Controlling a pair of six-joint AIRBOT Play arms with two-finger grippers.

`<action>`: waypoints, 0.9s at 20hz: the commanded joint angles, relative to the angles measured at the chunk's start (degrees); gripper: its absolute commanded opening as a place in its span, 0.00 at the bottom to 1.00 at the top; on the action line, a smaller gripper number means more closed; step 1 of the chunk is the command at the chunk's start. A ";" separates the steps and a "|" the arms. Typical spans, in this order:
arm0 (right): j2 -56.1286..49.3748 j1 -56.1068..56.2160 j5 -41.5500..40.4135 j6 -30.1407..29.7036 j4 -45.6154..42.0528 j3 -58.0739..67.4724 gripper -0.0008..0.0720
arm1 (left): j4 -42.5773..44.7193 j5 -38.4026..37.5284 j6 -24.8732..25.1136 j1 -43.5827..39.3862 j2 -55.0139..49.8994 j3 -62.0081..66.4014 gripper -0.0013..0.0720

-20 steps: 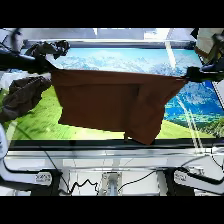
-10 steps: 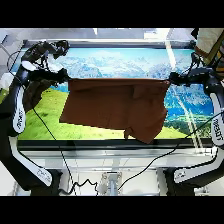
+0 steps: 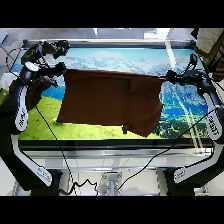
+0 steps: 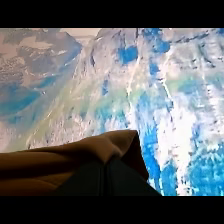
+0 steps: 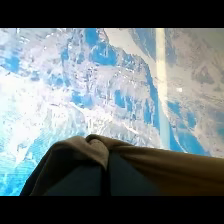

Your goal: Fold the shirts.

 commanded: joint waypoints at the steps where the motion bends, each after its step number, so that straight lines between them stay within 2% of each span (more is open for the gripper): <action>1: -0.15 2.32 -2.27 -3.02 0.09 0.00 0.05 | 2.84 -3.69 4.37 0.02 -0.04 0.13 0.05; 6: -0.15 2.86 -6.43 -1.77 -2.12 0.00 0.05 | 13.55 -15.58 4.35 0.07 -0.04 0.13 0.05; 10: -0.17 2.47 -14.51 2.21 -11.61 -0.02 0.05 | 24.94 -23.56 1.62 1.09 -0.04 0.11 0.05; 13: -0.72 2.58 -17.75 2.21 -12.04 -0.02 0.05 | 25.16 -26.40 -0.28 2.58 -0.04 0.11 0.05; 18: -0.92 2.91 -20.09 2.16 -10.47 -0.02 0.05 | 25.16 -28.94 -0.37 2.82 -0.04 0.11 0.07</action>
